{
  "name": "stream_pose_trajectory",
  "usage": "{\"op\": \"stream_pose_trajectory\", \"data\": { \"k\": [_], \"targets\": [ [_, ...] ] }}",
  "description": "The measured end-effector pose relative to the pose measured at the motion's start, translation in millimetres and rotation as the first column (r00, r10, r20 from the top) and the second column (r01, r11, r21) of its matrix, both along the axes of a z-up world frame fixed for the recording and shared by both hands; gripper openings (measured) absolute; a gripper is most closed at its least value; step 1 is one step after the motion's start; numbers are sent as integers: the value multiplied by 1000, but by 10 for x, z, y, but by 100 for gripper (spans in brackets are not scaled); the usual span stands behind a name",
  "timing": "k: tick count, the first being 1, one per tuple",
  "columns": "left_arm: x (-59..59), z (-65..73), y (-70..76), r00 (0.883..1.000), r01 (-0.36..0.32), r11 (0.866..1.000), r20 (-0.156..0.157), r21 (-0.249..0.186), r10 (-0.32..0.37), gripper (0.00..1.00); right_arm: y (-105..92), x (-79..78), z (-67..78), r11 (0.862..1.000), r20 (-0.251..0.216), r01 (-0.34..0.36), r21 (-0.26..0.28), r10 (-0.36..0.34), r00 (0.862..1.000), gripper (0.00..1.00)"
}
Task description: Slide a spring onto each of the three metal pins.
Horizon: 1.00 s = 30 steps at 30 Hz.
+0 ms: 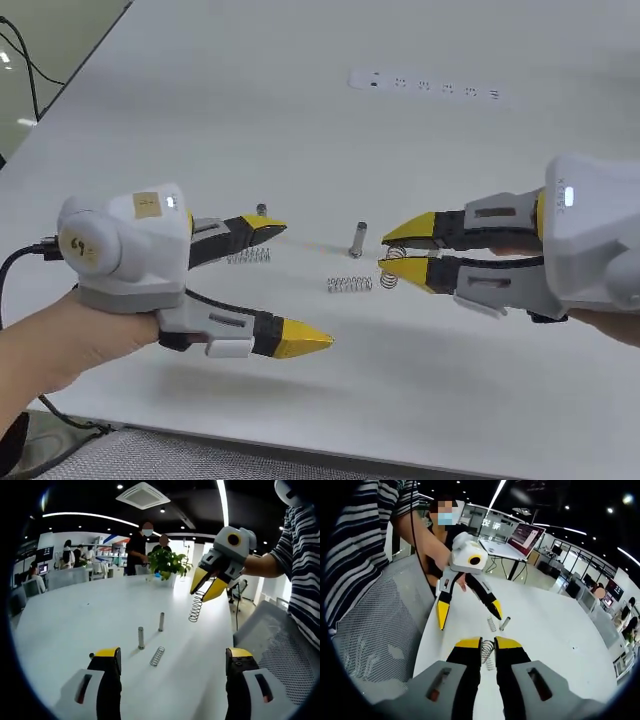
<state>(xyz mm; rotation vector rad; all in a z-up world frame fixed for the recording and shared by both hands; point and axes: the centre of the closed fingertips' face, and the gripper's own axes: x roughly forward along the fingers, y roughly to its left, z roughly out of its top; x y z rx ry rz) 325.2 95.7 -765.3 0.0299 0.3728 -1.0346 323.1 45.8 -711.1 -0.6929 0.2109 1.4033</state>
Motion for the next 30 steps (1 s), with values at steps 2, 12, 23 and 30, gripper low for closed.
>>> {"op": "stream_pose_trajectory", "data": {
  "k": [2, 12, 23, 30],
  "targets": [
    [-4, -6, 71, 1000, -20, 1000, 2, 5, 20, 90, -10, 14, 6, 1000, 1, 6, 1, -6, 1000, 11],
    [76, -2, 473, 990, -140, 990, 3, 7, 140, 97, -45, 67, 1, 1000, 12, 26, -3, -26, 1000, 11],
    [92, -10, 675, 980, -197, 980, 5, 20, 197, 97, -88, 121, 13, 999, 20, 52, 6, -52, 998, 11],
    [95, -45, 691, 979, -204, 979, 0, 24, 204, 97, -172, 192, 22, 997, 30, 79, 8, -79, 996, 11]
  ]
}}
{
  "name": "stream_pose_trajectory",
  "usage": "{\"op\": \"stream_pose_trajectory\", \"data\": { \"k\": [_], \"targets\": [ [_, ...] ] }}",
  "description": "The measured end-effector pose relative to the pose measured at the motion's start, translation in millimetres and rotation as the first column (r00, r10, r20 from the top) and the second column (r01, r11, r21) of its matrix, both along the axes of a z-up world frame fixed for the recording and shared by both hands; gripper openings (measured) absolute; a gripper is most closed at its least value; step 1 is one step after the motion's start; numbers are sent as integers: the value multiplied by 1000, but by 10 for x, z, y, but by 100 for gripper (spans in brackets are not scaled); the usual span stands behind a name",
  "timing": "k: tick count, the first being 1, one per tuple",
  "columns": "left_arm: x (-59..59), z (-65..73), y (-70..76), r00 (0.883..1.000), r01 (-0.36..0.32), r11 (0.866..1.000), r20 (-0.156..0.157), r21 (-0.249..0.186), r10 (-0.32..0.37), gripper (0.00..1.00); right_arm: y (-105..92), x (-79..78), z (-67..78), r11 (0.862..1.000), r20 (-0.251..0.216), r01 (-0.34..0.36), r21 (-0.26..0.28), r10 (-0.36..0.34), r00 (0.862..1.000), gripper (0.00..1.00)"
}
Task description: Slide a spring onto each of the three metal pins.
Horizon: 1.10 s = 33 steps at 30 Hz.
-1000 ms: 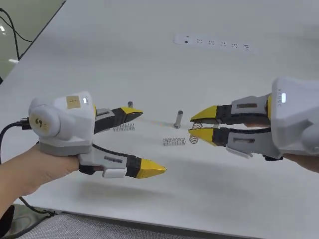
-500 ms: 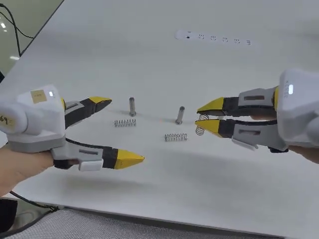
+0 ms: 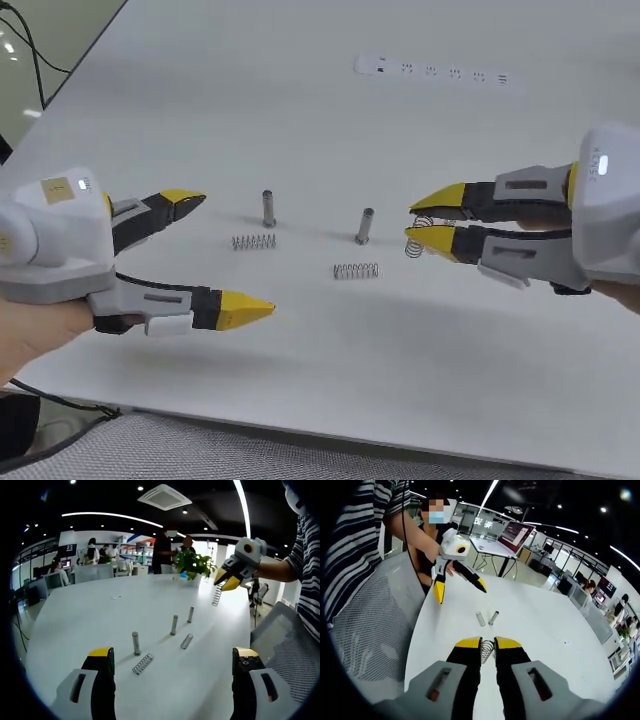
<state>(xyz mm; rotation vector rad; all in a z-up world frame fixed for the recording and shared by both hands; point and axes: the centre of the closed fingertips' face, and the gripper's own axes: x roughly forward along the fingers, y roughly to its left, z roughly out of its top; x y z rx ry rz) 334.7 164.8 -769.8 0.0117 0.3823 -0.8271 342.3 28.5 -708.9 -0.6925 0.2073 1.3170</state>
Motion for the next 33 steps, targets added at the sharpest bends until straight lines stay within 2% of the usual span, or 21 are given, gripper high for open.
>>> {"op": "stream_pose_trajectory", "data": {
  "k": [10, 18, 27, 33],
  "targets": [
    [27, 44, 3, 1000, -7, 1000, 12, -12, 7, 97, -139, 142, -55, 998, -6, 61, 10, -61, 998, 11],
    [11, -18, 38, 1000, -13, 1000, 2, -11, 13, 97, -251, 280, -104, 993, -14, 120, 20, -120, 993, 11],
    [-7, -32, 58, 1000, -16, 1000, -7, -13, 16, 97, -390, 509, -156, 974, -19, 222, 38, -221, 975, 11],
    [8, -18, 74, 1000, -20, 1000, -9, -19, 20, 97, -465, 656, -137, 961, -20, 274, 50, -273, 962, 11]
  ]
}}
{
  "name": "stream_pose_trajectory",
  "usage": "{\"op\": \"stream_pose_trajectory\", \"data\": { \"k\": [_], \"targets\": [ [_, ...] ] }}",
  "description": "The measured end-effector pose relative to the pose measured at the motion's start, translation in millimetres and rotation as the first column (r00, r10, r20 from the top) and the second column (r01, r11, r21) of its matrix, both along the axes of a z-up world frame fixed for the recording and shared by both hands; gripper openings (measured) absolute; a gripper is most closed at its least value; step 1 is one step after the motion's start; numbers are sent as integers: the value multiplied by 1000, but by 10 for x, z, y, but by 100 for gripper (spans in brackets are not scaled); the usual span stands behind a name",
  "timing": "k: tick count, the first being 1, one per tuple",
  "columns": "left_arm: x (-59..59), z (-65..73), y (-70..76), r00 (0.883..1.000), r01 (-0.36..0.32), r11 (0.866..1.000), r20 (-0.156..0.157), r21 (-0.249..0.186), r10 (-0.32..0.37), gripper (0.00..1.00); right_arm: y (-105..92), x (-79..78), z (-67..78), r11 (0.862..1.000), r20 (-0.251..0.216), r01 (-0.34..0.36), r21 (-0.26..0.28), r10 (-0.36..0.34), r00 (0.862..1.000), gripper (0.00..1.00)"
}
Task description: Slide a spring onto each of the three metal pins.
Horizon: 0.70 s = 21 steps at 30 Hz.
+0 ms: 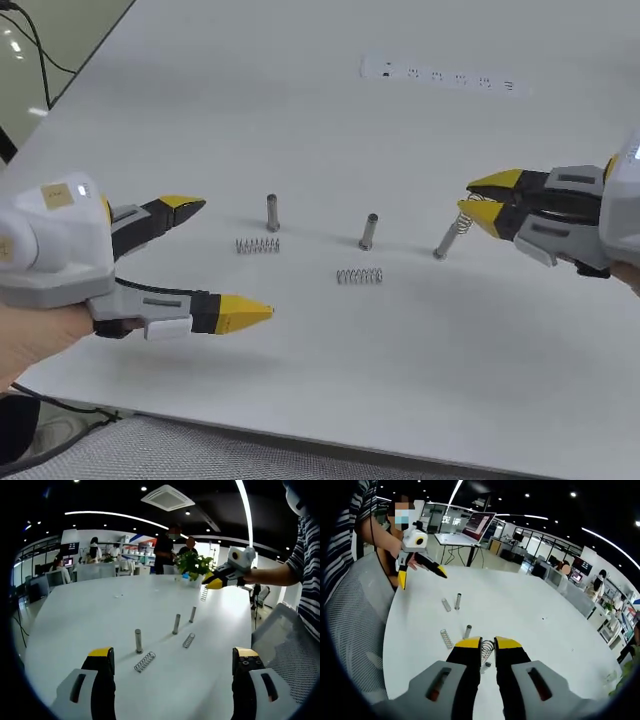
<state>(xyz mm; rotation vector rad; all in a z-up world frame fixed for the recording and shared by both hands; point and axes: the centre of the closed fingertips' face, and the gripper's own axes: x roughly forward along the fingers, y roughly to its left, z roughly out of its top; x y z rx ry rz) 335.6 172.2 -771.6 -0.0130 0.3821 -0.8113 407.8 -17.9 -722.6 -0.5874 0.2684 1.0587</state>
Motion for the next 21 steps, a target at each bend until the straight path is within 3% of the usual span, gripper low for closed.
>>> {"op": "stream_pose_trajectory", "data": {
  "k": [8, 21],
  "targets": [
    [2, -12, 13, 1000, 4, 1000, -4, 3, -4, 97, -55, 128, -6, 999, -13, 44, 20, -44, 999, 11],
    [8, 10, 12, 1000, -2, 1000, 1, 0, 2, 97, -72, 213, -138, 998, -26, 65, 5, -65, 998, 11]
  ]
}}
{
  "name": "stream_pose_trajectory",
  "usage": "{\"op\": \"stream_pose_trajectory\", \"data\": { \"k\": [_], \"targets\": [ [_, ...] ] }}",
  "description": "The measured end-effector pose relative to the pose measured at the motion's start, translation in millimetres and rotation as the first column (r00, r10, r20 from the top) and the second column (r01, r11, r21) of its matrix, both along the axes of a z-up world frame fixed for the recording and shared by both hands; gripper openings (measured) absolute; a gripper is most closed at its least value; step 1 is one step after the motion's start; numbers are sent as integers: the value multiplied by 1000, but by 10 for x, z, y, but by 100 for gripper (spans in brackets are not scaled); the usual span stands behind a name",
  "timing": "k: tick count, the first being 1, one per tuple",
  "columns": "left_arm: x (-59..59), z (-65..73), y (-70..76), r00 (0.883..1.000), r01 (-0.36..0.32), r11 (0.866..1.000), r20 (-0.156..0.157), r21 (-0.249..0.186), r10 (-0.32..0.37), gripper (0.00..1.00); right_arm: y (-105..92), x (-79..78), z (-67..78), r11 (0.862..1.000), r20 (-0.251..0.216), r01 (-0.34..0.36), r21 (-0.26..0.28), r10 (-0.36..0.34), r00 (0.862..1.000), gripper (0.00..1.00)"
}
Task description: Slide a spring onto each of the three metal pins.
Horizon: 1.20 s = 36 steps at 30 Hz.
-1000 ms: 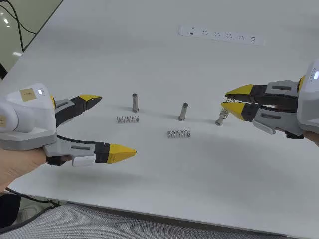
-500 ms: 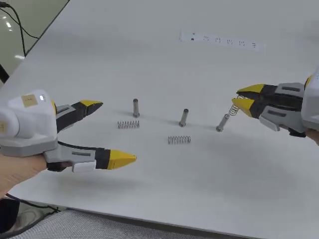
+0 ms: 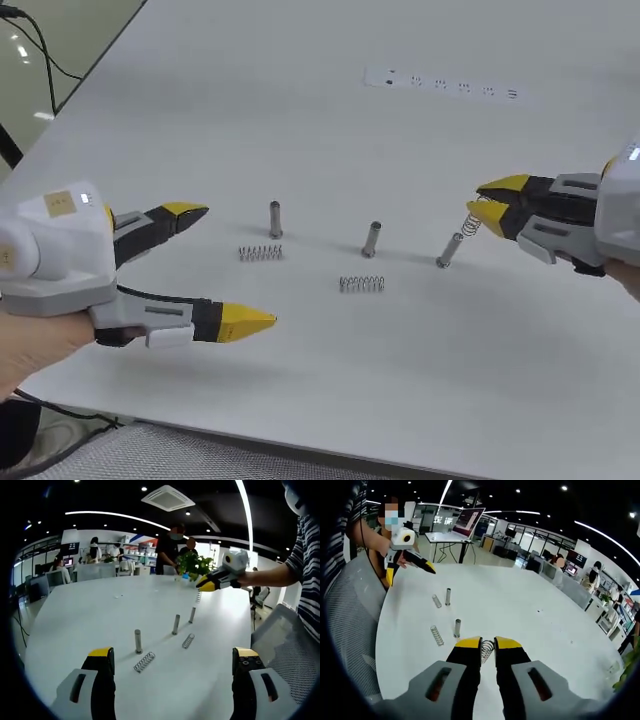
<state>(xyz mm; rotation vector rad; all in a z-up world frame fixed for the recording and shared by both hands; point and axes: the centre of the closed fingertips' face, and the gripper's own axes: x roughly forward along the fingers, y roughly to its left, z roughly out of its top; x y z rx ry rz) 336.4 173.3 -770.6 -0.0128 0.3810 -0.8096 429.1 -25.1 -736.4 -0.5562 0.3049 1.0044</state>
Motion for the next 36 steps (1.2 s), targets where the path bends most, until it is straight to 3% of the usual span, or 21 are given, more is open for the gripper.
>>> {"op": "stream_pose_trajectory", "data": {
  "k": [36],
  "targets": [
    [-18, -15, 0, 1000, -8, 1000, -10, -6, 8, 97, 3, 39, -179, 1000, -36, 11, -7, -12, 999, 11]
  ]
}}
